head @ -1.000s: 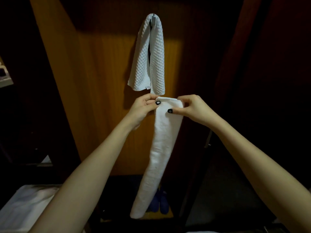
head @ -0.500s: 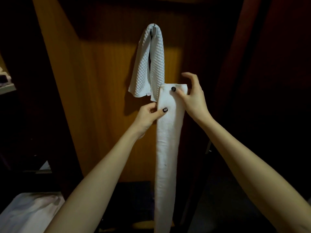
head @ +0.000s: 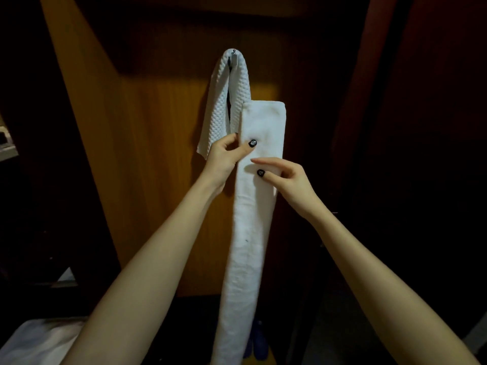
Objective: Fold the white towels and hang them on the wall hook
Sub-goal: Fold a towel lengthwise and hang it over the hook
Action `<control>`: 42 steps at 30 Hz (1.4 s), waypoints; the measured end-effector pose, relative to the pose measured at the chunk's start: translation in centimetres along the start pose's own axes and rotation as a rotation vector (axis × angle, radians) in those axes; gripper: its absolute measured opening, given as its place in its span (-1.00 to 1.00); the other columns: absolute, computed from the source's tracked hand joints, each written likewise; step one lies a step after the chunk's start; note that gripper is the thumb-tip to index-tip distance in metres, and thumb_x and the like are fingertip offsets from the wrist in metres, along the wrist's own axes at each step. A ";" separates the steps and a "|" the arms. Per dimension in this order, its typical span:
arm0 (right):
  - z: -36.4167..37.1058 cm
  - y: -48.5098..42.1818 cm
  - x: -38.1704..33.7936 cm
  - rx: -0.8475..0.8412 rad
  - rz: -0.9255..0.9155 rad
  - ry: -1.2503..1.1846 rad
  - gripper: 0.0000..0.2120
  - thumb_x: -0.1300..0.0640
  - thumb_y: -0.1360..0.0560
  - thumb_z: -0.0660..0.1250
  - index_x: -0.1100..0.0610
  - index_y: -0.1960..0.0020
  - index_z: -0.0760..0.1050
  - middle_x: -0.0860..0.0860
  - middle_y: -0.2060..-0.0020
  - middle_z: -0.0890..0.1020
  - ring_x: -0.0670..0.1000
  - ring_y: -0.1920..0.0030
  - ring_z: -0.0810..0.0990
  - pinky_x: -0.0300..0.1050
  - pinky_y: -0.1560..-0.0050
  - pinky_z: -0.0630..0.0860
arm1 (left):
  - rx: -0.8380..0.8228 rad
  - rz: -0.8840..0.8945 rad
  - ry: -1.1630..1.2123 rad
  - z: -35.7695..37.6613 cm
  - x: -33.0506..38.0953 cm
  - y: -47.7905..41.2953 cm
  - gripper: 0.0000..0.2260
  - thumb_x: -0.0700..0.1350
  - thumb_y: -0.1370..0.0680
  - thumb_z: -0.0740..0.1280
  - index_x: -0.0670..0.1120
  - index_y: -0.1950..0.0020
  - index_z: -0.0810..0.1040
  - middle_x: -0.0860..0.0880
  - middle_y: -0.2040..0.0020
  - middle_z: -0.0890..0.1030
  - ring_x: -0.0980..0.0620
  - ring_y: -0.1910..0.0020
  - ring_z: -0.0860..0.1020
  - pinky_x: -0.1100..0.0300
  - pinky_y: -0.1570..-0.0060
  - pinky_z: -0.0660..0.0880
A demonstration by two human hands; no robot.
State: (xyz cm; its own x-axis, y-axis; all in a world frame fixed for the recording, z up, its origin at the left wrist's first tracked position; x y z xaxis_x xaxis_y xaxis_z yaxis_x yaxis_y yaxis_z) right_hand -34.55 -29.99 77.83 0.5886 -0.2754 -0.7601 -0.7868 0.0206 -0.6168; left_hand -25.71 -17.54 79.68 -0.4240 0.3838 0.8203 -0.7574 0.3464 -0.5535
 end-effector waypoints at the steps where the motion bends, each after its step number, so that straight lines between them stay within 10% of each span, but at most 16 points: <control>1: 0.0 -0.2 -0.2 -0.005 0.008 -0.022 -0.70 0.41 -0.53 0.30 0.17 -0.19 0.58 -0.03 -0.04 0.66 -0.12 -0.10 0.61 -0.21 -0.17 0.53 | -0.002 0.003 0.018 0.0 0.0 -0.1 -0.89 -0.20 -0.50 0.40 -0.06 -0.01 0.65 -0.03 0.01 0.69 -0.01 -0.04 0.63 0.10 -0.01 0.56; 11: 0.4 -2.6 -1.6 0.038 -0.046 0.042 -0.58 0.48 -0.46 0.23 0.08 -0.15 0.61 -0.05 -0.08 0.66 -0.12 -0.19 0.58 -0.17 -0.26 0.48 | -0.008 0.107 0.036 -0.7 0.8 -0.4 -0.91 -0.09 -0.54 0.36 -0.05 0.06 0.65 -0.08 0.06 0.65 -0.02 0.03 0.59 0.07 0.01 0.54; 18: -0.7 -3.6 0.1 0.147 0.021 -0.049 -0.64 0.41 -0.50 0.30 0.13 -0.21 0.58 -0.04 -0.15 0.63 -0.18 -0.20 0.56 -0.21 -0.27 0.47 | 0.047 0.015 -0.132 -1.9 -2.2 2.1 -0.85 -0.29 -0.53 0.34 -0.07 0.10 0.44 0.00 0.22 0.54 0.30 0.34 0.52 0.43 0.32 0.42; 25: -1.2 -3.6 1.6 0.122 0.139 -0.316 -0.66 0.44 -0.49 0.28 0.10 -0.12 0.61 -0.06 -0.08 0.67 -0.03 -0.11 0.63 -0.09 -0.16 0.57 | 0.218 -0.040 -0.076 -2.4 -6.5 7.6 -0.85 -0.30 -0.57 0.28 -0.06 0.08 0.54 0.01 0.18 0.60 0.23 0.22 0.58 0.36 0.19 0.50; 42: -3.9 -3.6 0.4 0.111 0.254 -0.487 -0.58 0.40 -0.48 0.26 -0.05 -0.08 0.65 -0.04 0.00 0.69 -0.05 0.05 0.67 -0.19 0.12 0.59 | 0.029 0.031 -0.189 0.1 -3.5 6.0 -0.68 -0.44 -0.45 0.35 -0.03 0.01 0.48 0.06 0.05 0.56 0.33 0.12 0.56 0.41 0.07 0.47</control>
State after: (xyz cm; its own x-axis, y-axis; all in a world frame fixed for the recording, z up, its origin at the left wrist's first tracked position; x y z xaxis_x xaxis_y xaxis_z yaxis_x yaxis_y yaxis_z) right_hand -32.21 -33.94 80.57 0.4217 0.2269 -0.8779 -0.9063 0.1362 -0.4001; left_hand -28.77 -16.91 73.50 -0.5309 0.2249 0.8170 -0.7555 0.3111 -0.5766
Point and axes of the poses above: each hand's wrist, its own y-axis away from the middle knuckle, its own z-axis out of the palm, x = y × z, the point moved 5 cm from there along -y, towards the middle knuckle
